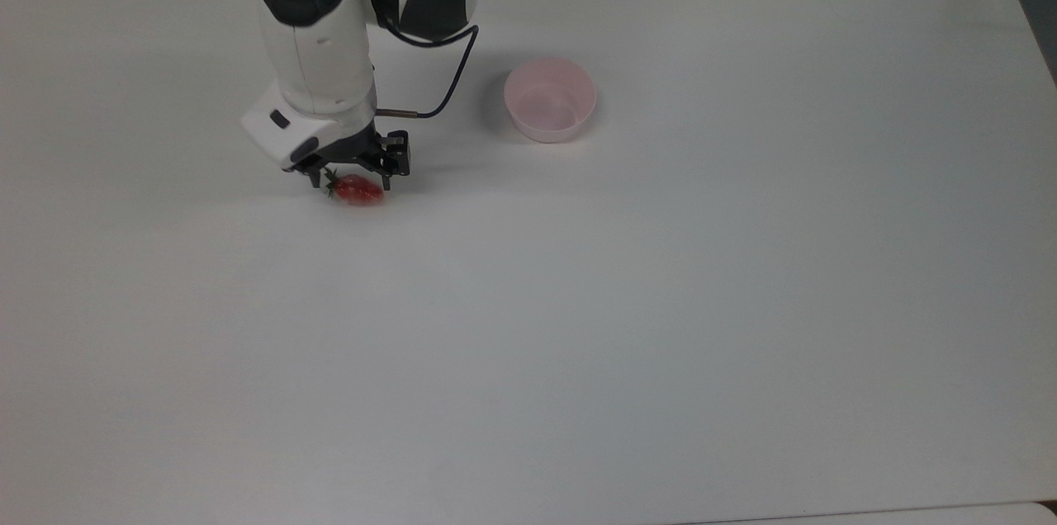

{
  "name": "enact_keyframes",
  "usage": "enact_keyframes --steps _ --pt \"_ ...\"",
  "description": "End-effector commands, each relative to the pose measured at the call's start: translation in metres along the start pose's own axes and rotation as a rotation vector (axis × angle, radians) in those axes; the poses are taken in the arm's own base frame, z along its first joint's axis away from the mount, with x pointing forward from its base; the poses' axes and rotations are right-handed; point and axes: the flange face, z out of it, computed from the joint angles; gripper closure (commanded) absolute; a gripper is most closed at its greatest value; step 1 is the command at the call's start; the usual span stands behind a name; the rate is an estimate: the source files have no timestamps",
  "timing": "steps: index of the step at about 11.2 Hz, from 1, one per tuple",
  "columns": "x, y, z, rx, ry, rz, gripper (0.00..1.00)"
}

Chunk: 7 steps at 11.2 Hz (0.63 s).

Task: Pick up strawberry from bowl
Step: 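Lift the strawberry out of the bowl and carry it beside the bowl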

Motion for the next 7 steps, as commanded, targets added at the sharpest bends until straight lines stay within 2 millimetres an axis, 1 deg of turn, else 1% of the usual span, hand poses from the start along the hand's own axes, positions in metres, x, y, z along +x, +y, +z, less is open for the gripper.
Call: enact_keyframes --steps 1,2,4,5,6,7 --pt "-0.027 -0.007 -0.109 0.022 -0.002 0.094 0.0" --pt "-0.038 -0.019 -0.14 0.032 -0.039 0.089 0.0" --pt "-0.061 -0.047 -0.199 0.05 -0.023 0.093 0.0" --pt "-0.071 -0.059 -0.214 0.056 -0.034 0.1 0.0" --pt "-0.077 -0.067 -0.219 0.055 -0.065 0.086 0.0" --pt "-0.078 -0.07 -0.223 0.058 -0.074 0.073 0.0"
